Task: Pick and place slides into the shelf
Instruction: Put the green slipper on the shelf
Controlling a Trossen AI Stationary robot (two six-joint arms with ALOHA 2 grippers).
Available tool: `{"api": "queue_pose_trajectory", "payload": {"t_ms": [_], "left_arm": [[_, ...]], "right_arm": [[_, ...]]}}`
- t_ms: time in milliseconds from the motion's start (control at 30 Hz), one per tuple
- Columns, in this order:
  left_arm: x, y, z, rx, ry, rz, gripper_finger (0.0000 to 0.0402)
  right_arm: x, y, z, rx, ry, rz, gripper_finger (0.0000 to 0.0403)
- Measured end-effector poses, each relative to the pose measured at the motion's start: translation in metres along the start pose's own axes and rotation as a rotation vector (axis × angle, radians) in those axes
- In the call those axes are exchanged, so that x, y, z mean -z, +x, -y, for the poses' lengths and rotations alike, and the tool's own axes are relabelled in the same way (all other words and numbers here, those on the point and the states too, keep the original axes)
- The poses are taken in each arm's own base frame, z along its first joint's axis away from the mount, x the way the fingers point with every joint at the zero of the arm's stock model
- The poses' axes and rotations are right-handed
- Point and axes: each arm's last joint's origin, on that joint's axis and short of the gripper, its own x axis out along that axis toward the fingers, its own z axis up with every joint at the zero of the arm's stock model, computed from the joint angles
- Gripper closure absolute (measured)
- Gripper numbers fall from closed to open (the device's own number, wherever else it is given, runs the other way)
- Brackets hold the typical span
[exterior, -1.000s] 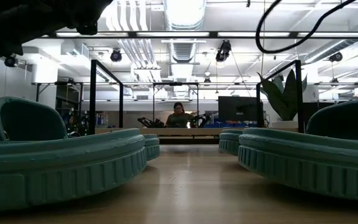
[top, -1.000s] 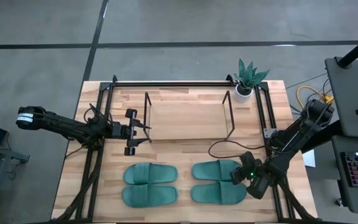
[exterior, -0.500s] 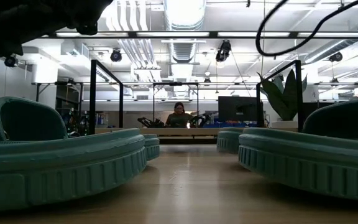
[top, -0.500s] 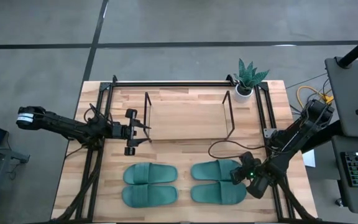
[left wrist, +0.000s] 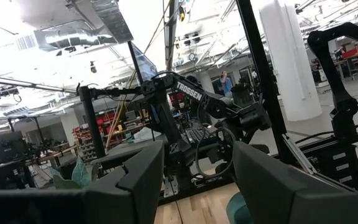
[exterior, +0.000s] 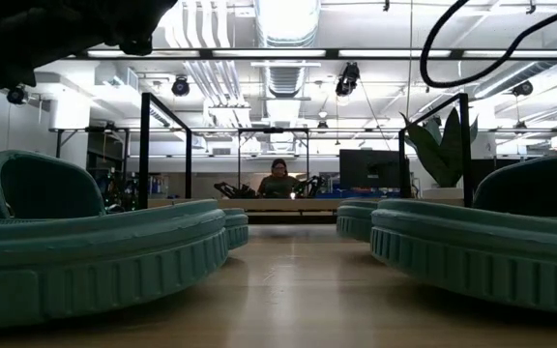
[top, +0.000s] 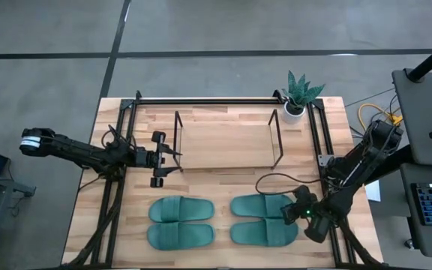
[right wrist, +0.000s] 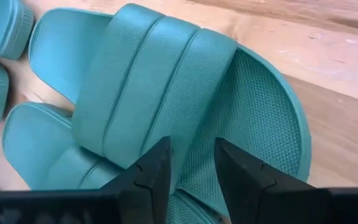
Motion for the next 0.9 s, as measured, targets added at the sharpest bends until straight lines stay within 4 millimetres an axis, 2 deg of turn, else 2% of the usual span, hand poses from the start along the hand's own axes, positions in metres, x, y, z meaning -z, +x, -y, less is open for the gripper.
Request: {"api": "queue_pose_trajectory", "payload": {"t_ms": [233, 433, 733, 900], "left_arm": [[0.000, 0.000, 0.000, 0.000, 0.000, -0.001, 0.0223], [0.000, 0.000, 0.000, 0.000, 0.000, -0.001, 0.0223], [0.000, 0.000, 0.000, 0.000, 0.000, -0.002, 0.0223], [0.000, 0.000, 0.000, -0.001, 0.000, -0.002, 0.0223]], "right_arm": [[0.006, 0.000, 0.015, -0.046, 0.029, 0.044, 0.0289], [0.011, -0.004, 0.017, -0.167, 0.041, 0.144, 0.0292], [0.012, -0.003, 0.019, -0.158, 0.040, 0.116, 0.0289], [0.015, 0.005, 0.023, -0.153, 0.057, 0.121, 0.0292]]}}
